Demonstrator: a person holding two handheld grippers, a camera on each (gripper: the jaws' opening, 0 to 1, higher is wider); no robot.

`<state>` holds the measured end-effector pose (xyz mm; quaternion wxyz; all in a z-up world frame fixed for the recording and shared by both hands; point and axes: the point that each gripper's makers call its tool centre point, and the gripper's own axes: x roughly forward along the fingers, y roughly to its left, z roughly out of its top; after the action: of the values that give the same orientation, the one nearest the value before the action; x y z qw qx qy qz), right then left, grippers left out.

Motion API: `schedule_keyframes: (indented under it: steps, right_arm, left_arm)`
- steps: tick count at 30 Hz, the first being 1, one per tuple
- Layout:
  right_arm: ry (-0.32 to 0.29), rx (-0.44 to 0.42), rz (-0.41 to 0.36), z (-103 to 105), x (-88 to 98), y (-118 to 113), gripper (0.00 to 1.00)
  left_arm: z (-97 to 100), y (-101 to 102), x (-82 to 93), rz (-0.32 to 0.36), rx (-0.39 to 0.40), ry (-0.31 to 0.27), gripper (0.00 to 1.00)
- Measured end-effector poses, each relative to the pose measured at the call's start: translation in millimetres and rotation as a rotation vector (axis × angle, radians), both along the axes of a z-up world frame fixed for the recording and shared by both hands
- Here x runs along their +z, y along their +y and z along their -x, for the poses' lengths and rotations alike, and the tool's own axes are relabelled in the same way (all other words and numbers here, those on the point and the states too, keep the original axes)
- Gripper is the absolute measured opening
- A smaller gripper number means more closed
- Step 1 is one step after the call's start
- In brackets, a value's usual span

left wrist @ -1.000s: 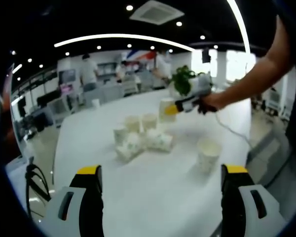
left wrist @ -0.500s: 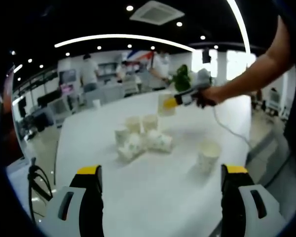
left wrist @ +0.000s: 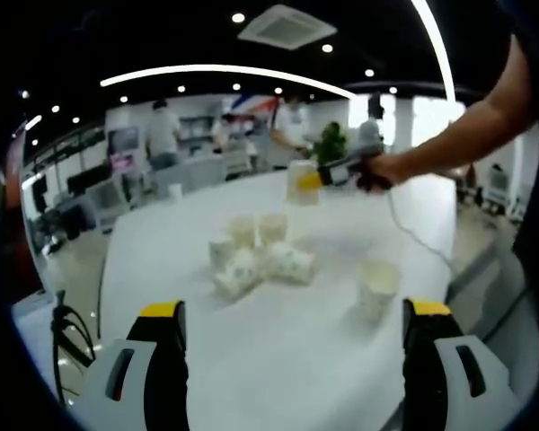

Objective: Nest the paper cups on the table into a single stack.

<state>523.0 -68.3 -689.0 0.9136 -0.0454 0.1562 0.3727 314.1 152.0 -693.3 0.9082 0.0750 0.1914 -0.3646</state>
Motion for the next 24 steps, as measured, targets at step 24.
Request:
schedule_keyframes:
  steps: [24]
  right_arm:
    - [0.001,0.054,-0.005,23.9,14.3,13.4,0.36]
  left_arm:
    - [-2.4,-7.6,14.0,0.024,-0.003,-0.017,0.99]
